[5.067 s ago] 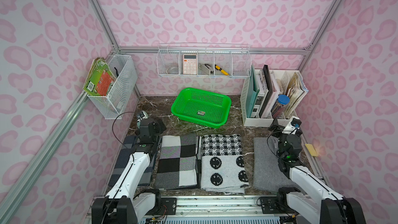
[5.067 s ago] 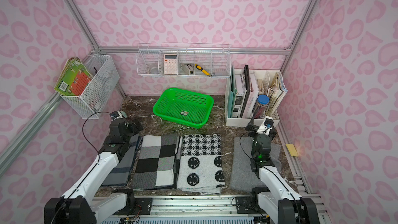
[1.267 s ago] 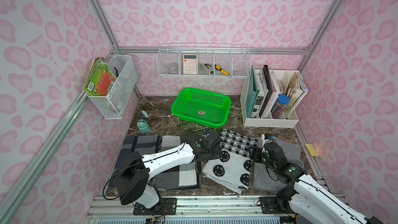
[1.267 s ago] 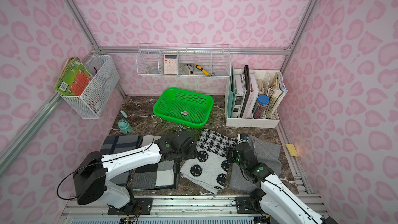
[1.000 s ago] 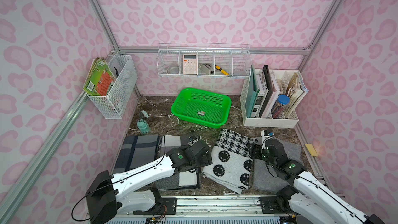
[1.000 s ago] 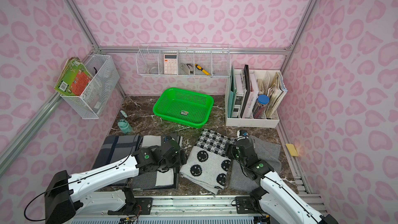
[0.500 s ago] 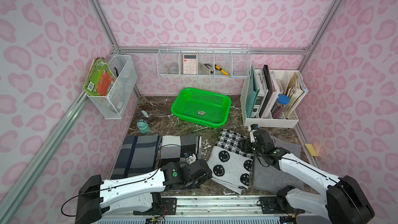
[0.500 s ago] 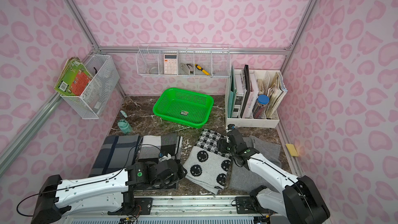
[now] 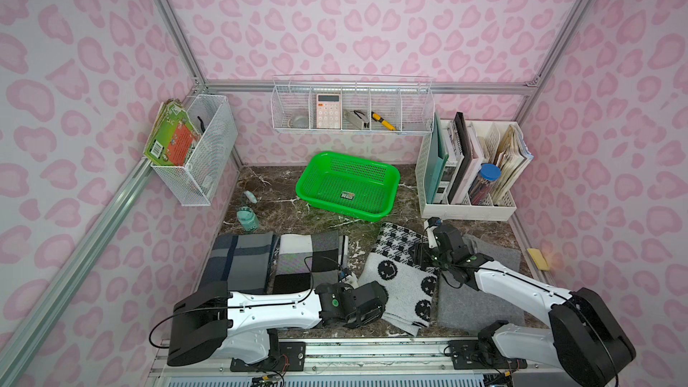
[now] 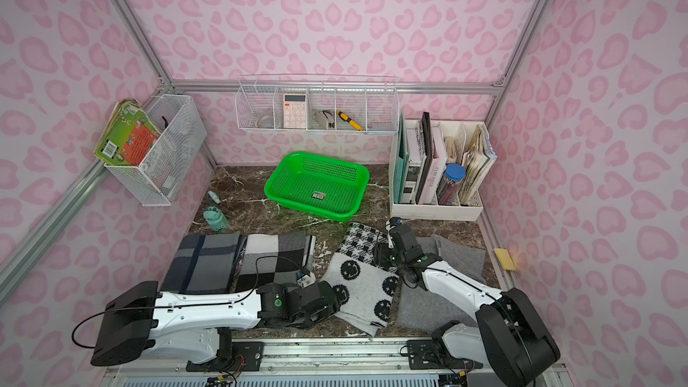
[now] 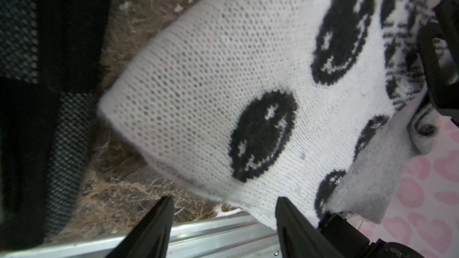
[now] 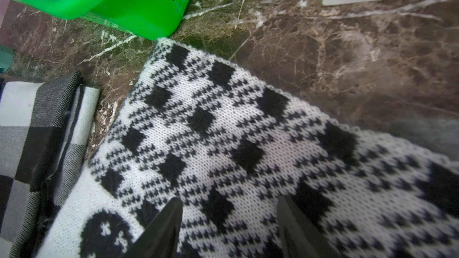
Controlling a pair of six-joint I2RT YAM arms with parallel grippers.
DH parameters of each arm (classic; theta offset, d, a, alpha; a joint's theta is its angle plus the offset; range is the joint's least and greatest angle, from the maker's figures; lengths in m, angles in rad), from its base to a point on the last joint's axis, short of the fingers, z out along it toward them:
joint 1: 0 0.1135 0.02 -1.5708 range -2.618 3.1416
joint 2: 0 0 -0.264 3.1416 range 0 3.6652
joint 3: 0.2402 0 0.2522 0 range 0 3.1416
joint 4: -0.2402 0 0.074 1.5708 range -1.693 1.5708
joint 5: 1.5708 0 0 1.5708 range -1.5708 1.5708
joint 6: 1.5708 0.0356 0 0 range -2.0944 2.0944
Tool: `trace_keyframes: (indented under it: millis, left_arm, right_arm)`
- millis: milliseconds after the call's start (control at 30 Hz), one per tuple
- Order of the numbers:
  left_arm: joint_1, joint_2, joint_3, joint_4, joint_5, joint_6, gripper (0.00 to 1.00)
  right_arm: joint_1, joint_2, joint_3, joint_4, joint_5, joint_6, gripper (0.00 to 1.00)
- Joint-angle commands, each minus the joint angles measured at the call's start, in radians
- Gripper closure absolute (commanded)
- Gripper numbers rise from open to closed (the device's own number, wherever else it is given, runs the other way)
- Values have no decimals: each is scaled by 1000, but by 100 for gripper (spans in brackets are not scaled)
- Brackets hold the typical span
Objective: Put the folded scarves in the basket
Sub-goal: Adjust the scarf at the center of the board.
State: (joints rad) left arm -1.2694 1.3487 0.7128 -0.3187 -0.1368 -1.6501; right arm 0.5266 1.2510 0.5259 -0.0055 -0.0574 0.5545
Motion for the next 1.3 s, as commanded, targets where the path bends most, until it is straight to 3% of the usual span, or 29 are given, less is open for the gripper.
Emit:
trace_keyframes:
  millis: [0,467,700,833,1033,1167,1267]
  left_arm:
    - [-3,18,-4,13,13,-45,30]
    - [1,139,40,57,-65,16,38]
    - [49,208,49,75,-30,37,42]
    - [64,183,66,39,-55,77,57]
    - [106,104,155,-130,-128,246,89]
    - [160,17,121,-158,-125,326,99]
    - [213,-41,94,-168,-81,409,99]
  right_arm:
    - [1,-7,-13,34,-1,9,36]
    - [2,-30,-60,52,-6,28,37]
    - [1,-56,-91,53,2,42,37]
    - [1,-62,-108,61,-1,45,37]
    - [2,-71,-122,54,-2,55,37]
    - [29,-94,-147,67,-1,104,39]
    - [99,-106,-157,59,32,149,39]
